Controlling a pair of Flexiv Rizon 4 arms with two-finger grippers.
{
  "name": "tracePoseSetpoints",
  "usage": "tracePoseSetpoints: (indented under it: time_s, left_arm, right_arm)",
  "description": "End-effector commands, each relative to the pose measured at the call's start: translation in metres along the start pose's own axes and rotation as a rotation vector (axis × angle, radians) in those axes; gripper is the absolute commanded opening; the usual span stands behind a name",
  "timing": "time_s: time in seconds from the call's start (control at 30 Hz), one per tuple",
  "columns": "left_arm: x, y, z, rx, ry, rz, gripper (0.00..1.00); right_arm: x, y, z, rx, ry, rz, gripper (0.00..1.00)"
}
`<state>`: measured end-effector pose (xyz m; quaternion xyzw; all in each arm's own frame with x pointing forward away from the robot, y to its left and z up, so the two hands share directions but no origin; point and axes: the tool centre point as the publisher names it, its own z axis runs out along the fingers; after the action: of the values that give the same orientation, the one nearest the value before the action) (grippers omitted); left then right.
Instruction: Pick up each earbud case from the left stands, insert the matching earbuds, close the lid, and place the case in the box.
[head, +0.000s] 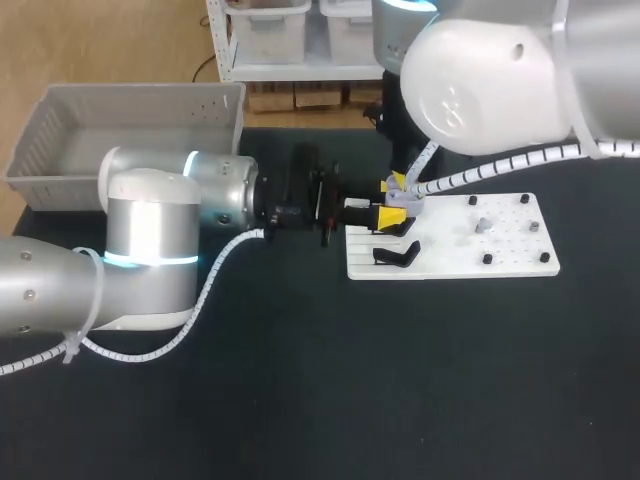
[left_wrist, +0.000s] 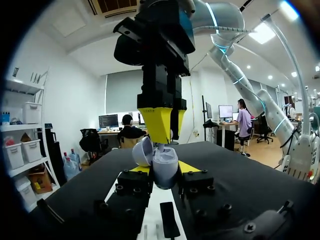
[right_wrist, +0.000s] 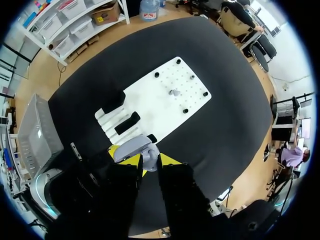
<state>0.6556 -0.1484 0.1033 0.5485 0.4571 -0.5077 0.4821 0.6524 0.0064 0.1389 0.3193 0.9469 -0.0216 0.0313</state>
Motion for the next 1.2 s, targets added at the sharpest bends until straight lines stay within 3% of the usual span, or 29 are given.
tracePoseSetpoints:
  time_s: [0.03,0.07,0.1,0.13,0.17,0.4,0.43,0.57,0.7,0.77,0.83,0.9,1.0,1.2]
  left_arm:
    - [0.000,-0.001,0.000,-0.005,-0.001,0.003,0.00]
    - [0.000,-0.001,0.000,-0.005,-0.001,0.003,0.00]
    - [0.000,-0.001,0.000,-0.005,-0.001,0.003,0.00]
    - [0.000,-0.001,0.000,-0.005,-0.001,0.003,0.00]
    - [0.000,-0.001,0.000,-0.005,-0.001,0.003,0.00]
    - [0.000,-0.001,0.000,-0.005,-0.001,0.003,0.00]
    - [0.000,-0.001,0.000,-0.005,-0.001,0.003,0.00]
    - [0.000,-0.001,0.000,-0.005,-0.001,0.003,0.00]
    - [0.000,-0.001,0.000,-0.005,-0.001,0.003,0.00]
    - [0.000,-0.001,0.000,-0.005,-0.001,0.003,0.00]
    - [0.000,-0.001,0.000,-0.005,-0.001,0.003,0.00]
    - [0.000,-0.001,0.000,-0.005,-0.001,0.003,0.00]
    - [0.000,-0.001,0.000,-0.005,-0.001,0.003,0.00]
    - [0.000,-0.001,0.000,-0.005,-0.001,0.003,0.00]
  right_arm:
    - [-0.002,0.003,0.003,-0.002,-0.001,-0.008,0.24]
    - [-0.002,0.003,0.003,-0.008,-0.002,-0.013,0.41]
    - [-0.002,0.003,0.004,-0.022,0.006,-0.023,0.52]
    - [-0.001,0.003,0.003,-0.039,0.014,-0.024,0.82]
    - [0.000,0.003,0.002,-0.048,0.013,-0.029,1.00]
    - [0.018,-0.019,-0.018,-0.232,-0.045,-0.165,1.00]
    - [0.021,-0.024,-0.018,-0.258,-0.066,-0.223,0.87]
    - [0.020,-0.049,-0.012,-0.306,-0.137,-0.342,1.00]
    - [0.014,-0.070,-0.004,-0.343,-0.164,-0.343,0.97]
    - [0.011,-0.078,0.000,-0.359,-0.170,-0.337,0.80]
    - [0.006,-0.084,0.003,-0.395,-0.172,-0.323,0.77]
    - [0.002,-0.090,0.007,-0.399,-0.173,-0.321,0.55]
    - [-0.005,-0.094,0.013,-0.412,-0.160,-0.326,0.62]
    - [-0.021,-0.095,0.028,-0.375,-0.160,-0.390,0.66]
